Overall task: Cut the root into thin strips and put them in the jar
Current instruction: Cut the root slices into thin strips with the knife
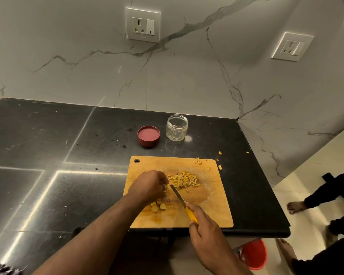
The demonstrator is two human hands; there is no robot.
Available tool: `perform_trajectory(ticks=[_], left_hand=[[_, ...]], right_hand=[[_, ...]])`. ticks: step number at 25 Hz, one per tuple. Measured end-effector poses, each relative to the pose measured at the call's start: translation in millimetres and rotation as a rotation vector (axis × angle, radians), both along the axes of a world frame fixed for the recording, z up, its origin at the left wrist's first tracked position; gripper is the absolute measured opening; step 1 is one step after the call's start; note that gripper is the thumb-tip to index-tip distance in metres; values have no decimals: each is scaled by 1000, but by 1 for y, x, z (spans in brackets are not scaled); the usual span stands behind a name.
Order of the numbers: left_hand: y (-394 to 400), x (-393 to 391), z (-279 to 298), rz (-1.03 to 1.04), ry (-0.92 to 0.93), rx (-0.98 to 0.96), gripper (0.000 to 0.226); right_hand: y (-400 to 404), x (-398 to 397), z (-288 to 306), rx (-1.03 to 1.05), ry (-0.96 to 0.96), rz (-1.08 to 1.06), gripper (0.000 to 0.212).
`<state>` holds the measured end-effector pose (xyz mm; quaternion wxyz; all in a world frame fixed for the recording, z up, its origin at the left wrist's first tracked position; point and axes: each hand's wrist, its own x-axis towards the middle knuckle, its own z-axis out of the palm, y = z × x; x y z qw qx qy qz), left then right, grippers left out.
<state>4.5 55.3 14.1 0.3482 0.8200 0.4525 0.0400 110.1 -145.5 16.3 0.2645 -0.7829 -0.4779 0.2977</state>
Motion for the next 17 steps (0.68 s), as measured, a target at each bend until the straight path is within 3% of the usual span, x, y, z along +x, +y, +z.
perform_trajectory(ticks=[5, 12, 17], left_hand=[[7, -6, -3, -24, 50, 65, 34], [-5, -3, -12, 17, 96, 169, 27], [-8, 2, -18, 43, 36, 118, 29]], right_hand=[[-3, 4, 2, -12, -3, -24, 45], [0, 5, 4, -12, 19, -7, 46], [1, 5, 4, -12, 14, 0, 47]])
